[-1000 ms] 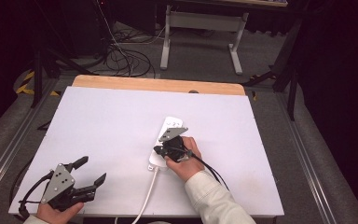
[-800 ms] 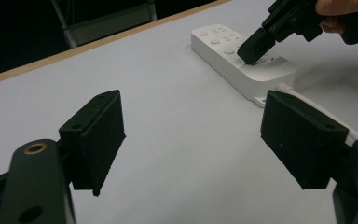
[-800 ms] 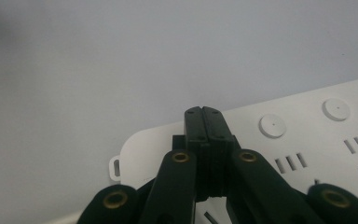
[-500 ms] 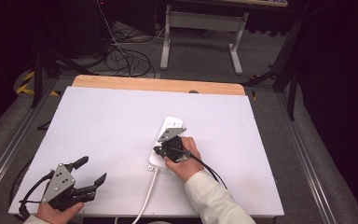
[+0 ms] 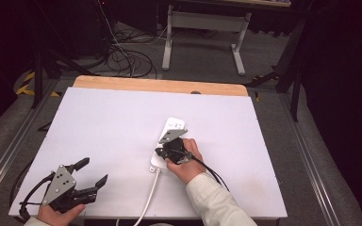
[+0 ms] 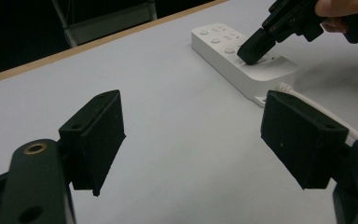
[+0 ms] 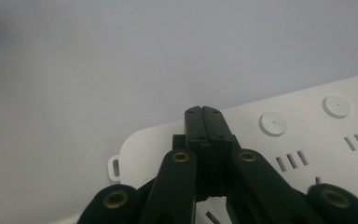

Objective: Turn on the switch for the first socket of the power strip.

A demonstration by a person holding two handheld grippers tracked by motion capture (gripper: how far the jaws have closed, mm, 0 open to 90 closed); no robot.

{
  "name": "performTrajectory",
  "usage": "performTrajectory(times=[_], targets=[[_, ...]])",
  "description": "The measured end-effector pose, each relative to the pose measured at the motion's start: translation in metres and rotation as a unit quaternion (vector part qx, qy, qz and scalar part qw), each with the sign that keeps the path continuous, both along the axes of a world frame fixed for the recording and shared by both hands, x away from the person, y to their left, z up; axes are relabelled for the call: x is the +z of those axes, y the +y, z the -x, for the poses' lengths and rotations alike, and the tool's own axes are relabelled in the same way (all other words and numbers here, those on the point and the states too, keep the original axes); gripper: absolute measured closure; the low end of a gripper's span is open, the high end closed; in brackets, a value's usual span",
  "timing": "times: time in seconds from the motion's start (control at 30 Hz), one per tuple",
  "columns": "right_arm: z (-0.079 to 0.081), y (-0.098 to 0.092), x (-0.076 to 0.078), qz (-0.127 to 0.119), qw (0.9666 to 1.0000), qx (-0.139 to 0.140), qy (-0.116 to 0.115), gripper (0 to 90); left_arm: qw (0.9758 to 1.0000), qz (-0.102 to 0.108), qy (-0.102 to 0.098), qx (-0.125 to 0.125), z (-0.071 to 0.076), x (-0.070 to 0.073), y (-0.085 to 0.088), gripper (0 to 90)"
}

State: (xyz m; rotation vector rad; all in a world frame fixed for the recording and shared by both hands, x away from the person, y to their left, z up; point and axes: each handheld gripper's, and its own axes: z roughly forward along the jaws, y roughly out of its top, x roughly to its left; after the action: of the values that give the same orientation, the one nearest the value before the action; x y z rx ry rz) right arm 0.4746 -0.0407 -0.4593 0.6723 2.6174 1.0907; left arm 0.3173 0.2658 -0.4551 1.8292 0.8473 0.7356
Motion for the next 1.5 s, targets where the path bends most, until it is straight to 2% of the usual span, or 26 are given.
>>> performTrajectory(times=[0.17,0.33,0.8,0.87,0.93,1.03,1.23,1.5], targets=[[-0.001,0.0,0.0,0.0,1.0,-0.001,0.003,90.0,1.0,0.001,-0.001,0.0,0.0,0.0,0.0,22.2],[0.001,0.0,0.0,0.004,1.0,-0.004,-0.004,90.0,1.0,0.0,0.0,0.001,0.0,0.0,0.0,22.2],[-0.001,0.0,0.0,-0.001,1.0,-0.007,0.007,90.0,1.0,0.001,-0.002,0.0,0.0,0.0,0.0,22.2],[0.0,0.001,0.0,-0.001,1.0,-0.008,0.003,90.0,1.0,0.001,-0.002,0.0,0.0,0.0,0.0,22.2],[0.002,0.003,0.0,-0.007,0.9999,-0.007,-0.003,90.0,1.0,0.0,-0.002,-0.001,0.0,0.0,0.0,22.2],[0.005,0.003,0.003,-0.033,0.9993,-0.005,-0.016,90.0,1.0,0.003,-0.001,0.001,-0.001,0.0,0.001,22.2],[0.008,0.002,0.013,-0.039,0.9988,-0.004,-0.028,90.0,1.0,0.002,-0.002,0.0,0.0,0.001,0.002,22.2],[0.015,-0.005,0.031,-0.066,0.9969,0.001,-0.042,90.0,1.0,0.003,-0.003,0.002,-0.001,0.001,0.001,22.2]])
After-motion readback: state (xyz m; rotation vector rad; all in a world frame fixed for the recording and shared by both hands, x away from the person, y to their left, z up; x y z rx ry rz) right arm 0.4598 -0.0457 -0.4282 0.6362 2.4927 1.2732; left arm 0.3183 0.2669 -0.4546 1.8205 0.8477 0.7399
